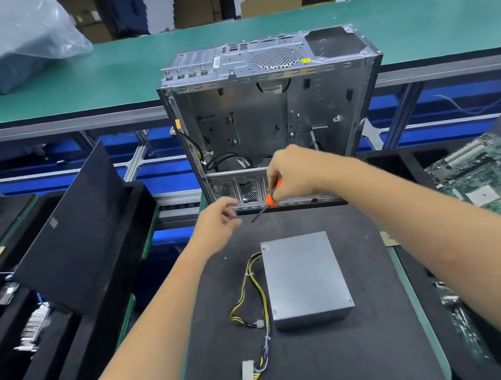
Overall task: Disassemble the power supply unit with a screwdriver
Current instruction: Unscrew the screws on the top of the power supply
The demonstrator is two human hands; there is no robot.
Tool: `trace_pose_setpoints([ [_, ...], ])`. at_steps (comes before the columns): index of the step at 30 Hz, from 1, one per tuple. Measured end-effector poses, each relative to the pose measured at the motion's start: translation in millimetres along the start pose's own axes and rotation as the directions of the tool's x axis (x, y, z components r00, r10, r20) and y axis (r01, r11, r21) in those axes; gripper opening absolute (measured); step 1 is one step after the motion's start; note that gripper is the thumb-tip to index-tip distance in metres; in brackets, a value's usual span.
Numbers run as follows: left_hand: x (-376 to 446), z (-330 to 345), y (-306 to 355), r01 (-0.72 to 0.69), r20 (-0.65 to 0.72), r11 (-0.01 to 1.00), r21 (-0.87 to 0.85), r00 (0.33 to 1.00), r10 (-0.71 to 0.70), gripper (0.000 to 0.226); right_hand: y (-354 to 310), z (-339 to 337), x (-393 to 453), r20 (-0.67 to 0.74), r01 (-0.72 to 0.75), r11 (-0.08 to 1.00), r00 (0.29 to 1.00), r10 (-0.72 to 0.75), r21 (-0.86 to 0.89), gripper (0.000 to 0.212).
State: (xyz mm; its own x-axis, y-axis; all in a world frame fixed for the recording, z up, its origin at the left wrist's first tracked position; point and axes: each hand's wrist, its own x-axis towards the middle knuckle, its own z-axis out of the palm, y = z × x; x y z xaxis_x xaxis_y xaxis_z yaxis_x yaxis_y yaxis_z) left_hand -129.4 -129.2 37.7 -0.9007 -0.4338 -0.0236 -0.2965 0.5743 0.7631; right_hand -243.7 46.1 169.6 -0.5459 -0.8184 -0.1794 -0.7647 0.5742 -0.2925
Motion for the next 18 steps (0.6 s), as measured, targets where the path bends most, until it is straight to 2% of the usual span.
trace_pose_setpoints([
  [3, -3.3, 19.4, 41.8, -0.195, 0.131, 0.981, -0.001, 0.972, 0.193, 0.022, -2.3, -29.1, -10.0, 0.015, -0.022, 0.993, 1.0, 0.024, -0.119, 0.016],
  [5, -7.2, 37.3, 57.8, -0.272, 0.182, 0.962, -0.023, 0.945, 0.272, 0.012, -1.0, -41.4, -19.6, 0.034, -0.043, 0.984, 0.998, 0.05, -0.171, 0.018],
  [8, -10.5, 64.5, 68.6, -0.29, 0.249, 0.955, -0.062, 0.922, 0.296, 0.01, 4.9, -47.3, -34.2, 0.074, -0.094, 0.977, 0.991, 0.11, -0.194, 0.019],
  [14, -10.2, 95.8, 75.7, -0.316, 0.297, 0.948, 0.05, 0.91, 0.287, 0.012, 26.7, -39.6, -50.9, 0.128, -0.169, 0.976, 0.974, 0.187, -0.139, 0.019],
  [18, -13.3, 110.0, 75.1, -0.32, 0.316, 0.94, 0.116, 0.909, 0.27, 0.01, 37.3, -35.7, -54.1, 0.109, -0.198, 0.97, 0.971, 0.214, -0.137, 0.017],
])
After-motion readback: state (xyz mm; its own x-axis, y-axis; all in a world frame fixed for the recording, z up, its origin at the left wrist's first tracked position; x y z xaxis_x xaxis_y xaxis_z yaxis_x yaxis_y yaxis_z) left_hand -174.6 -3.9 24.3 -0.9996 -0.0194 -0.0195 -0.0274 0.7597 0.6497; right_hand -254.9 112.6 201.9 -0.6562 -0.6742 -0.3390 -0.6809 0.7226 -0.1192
